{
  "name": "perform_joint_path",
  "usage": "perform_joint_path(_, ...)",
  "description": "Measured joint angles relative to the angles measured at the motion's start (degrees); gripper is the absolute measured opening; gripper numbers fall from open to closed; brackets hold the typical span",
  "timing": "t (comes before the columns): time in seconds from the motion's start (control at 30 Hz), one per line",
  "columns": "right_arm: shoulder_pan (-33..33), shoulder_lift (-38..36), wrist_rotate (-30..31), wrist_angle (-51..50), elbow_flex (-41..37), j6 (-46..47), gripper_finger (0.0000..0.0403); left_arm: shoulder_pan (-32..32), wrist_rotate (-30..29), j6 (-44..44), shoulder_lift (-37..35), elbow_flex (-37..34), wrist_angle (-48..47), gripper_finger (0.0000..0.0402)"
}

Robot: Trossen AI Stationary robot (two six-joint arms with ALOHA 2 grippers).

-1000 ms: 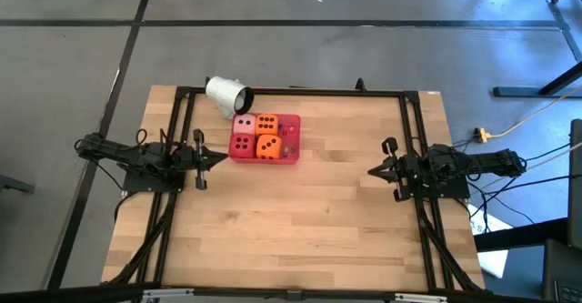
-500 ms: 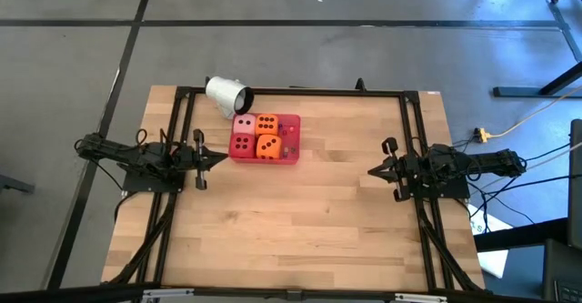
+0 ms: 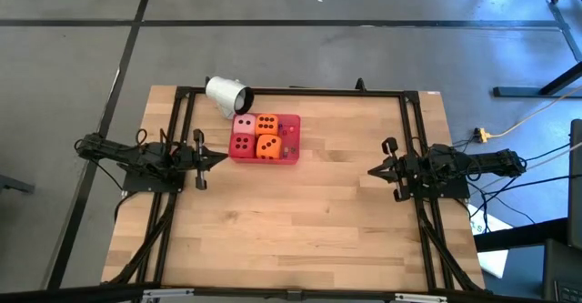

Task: Pick & Place Dice
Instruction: Return to Home Position

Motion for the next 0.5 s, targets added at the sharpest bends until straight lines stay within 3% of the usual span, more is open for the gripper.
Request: perform_joint_path(0.5,-0.01,0.00,0.00,0.01,0.00,0.00,0.0016,0.01,0.01,0.00,0.00,0.00,0.00,0.0006)
